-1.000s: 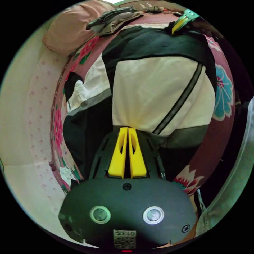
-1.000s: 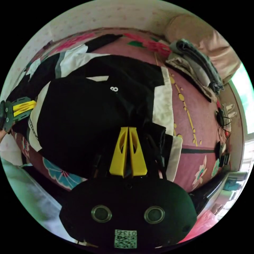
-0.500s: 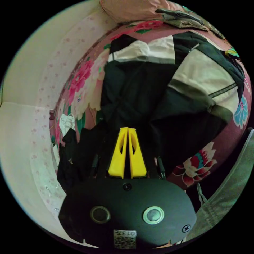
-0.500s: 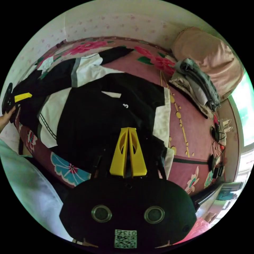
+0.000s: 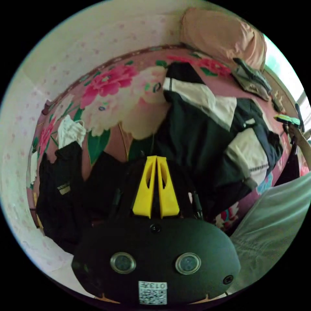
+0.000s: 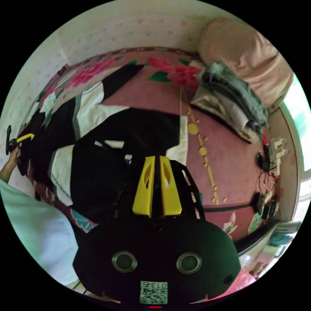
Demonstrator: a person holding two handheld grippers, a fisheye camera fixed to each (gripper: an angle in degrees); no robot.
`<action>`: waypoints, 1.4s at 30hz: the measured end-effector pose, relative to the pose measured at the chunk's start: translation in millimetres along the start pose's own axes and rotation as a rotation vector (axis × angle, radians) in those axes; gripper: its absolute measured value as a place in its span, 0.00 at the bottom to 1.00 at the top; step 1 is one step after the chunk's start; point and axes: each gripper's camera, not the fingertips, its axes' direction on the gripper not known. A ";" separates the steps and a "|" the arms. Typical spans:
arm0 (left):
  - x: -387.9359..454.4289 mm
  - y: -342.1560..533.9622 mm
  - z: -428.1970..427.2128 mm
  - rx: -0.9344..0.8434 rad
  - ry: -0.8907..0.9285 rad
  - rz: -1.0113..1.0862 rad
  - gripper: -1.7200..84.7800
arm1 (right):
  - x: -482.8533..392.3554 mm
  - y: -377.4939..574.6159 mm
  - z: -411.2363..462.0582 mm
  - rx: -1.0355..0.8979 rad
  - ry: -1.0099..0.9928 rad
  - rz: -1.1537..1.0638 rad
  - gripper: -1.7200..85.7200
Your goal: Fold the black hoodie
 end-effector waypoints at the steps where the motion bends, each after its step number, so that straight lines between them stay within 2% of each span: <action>1: -19.1 -17.3 -7.0 0.071 0.012 -0.001 0.06 | 10.4 -13.7 -12.0 0.064 0.046 0.017 0.09; 3: -38.1 -52.5 -1.9 0.093 0.027 0.039 0.08 | 21.1 -42.5 -17.0 0.098 0.074 0.003 0.09; 7: -60.1 -142.2 47.2 -0.010 0.155 0.131 0.10 | 20.3 -125.0 4.3 0.030 0.105 -0.178 0.08; 11: -76.4 -208.3 87.0 -0.088 0.245 0.169 0.16 | 1.4 -190.1 42.0 -0.131 0.113 -0.475 0.11; 15: -98.8 -236.7 117.5 -0.198 0.340 0.146 0.20 | -7.0 -219.7 70.7 -0.249 0.136 -0.644 0.14; 19: -129.8 -244.8 132.2 -0.235 0.407 0.064 0.16 | -1.3 -239.3 95.4 -0.367 0.030 -0.663 0.13; 21: -138.2 -245.9 131.3 -0.235 0.376 0.049 0.09 | 5.6 -249.4 96.6 -0.409 -0.042 -0.608 0.11; 22: -140.3 -246.1 129.6 -0.238 0.286 0.061 0.05 | 5.8 -251.8 95.9 -0.418 -0.063 -0.604 0.08; 25: -146.0 -251.5 125.5 -0.269 0.288 0.065 0.02 | -12.4 -251.4 94.6 -0.469 -0.037 -0.667 0.04; 26: -148.8 -252.1 117.4 -0.239 0.333 0.064 0.02 | -22.8 -248.6 92.9 -0.472 0.033 -0.693 0.04; 30: -162.0 -243.3 58.2 -0.028 0.287 0.094 0.02 | -37.9 -229.5 58.8 -0.355 0.146 -0.692 0.03; 32: -174.4 -224.7 8.3 0.124 0.293 0.114 0.02 | -40.5 -201.3 12.2 -0.192 0.164 -0.662 0.03; 34: -179.7 -206.9 -12.5 0.182 0.362 0.142 0.03 | -47.5 -170.2 -20.9 -0.070 0.173 -0.659 0.03; 35: -182.1 -198.1 -10.9 0.142 0.399 0.136 0.04 | -53.8 -147.9 -36.0 -0.009 0.182 -0.664 0.03; 38: -185.8 -178.7 10.8 0.070 0.337 0.036 0.10 | -68.8 -109.5 -47.6 0.049 0.229 -0.641 0.03; 42: -178.4 -173.3 37.5 0.014 0.480 -0.016 0.16 | -77.8 -94.5 -48.3 0.062 0.231 -0.564 0.03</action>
